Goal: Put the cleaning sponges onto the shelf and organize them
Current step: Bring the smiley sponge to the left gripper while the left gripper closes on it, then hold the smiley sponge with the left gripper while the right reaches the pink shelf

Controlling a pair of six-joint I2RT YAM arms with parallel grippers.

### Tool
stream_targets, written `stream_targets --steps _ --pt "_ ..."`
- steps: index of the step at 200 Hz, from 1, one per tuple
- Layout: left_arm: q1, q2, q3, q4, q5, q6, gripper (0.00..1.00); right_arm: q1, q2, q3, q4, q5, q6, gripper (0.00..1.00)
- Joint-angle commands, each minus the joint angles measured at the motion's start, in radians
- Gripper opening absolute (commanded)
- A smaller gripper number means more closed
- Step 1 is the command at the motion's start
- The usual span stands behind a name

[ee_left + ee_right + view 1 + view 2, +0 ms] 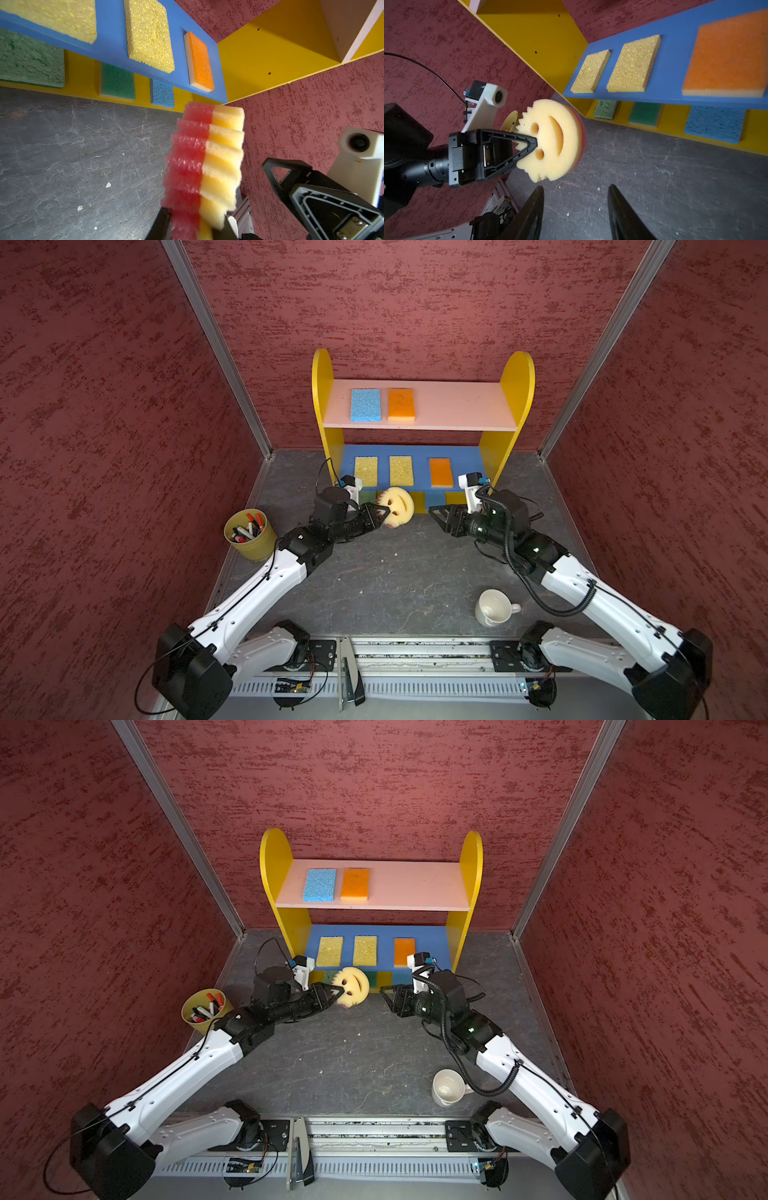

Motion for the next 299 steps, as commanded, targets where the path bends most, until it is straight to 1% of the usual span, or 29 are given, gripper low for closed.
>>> stream_targets --steps 1,19,69,112,136,148,161,192,243,299 --pt "0.01 -0.011 0.009 -0.032 -0.011 0.024 0.23 -0.006 0.041 0.175 -0.098 0.072 -0.106 0.41" --pt "0.009 -0.015 -0.011 -0.03 -0.01 0.02 0.23 -0.006 0.121 0.346 -0.185 0.085 -0.164 0.37" --pt "0.015 -0.037 -0.064 -0.07 -0.019 0.021 0.23 -0.007 0.397 0.862 -0.396 0.176 -0.263 0.36" --pt "0.018 -0.042 -0.1 -0.043 -0.004 0.005 0.23 -0.006 0.696 1.297 -0.561 0.297 -0.308 0.36" --pt "0.02 -0.034 -0.11 -0.026 0.01 0.0 0.23 -0.006 0.864 1.54 -0.671 0.333 -0.306 0.36" --pt "0.021 -0.031 -0.114 -0.023 0.014 0.0 0.23 -0.007 0.924 1.631 -0.705 0.355 -0.3 0.36" --pt "0.023 -0.028 -0.118 -0.017 0.018 0.0 0.23 -0.006 0.954 1.668 -0.703 0.365 -0.293 0.36" --pt "0.026 -0.012 -0.123 -0.002 0.036 -0.001 0.23 -0.011 0.961 1.666 -0.668 0.379 -0.265 0.36" --pt "0.028 0.015 -0.132 0.028 0.061 -0.01 0.23 -0.018 0.961 1.664 -0.659 0.361 -0.243 0.36" --pt "0.027 0.011 -0.134 0.03 0.065 -0.013 0.23 -0.027 0.945 1.662 -0.663 0.363 -0.237 0.4"
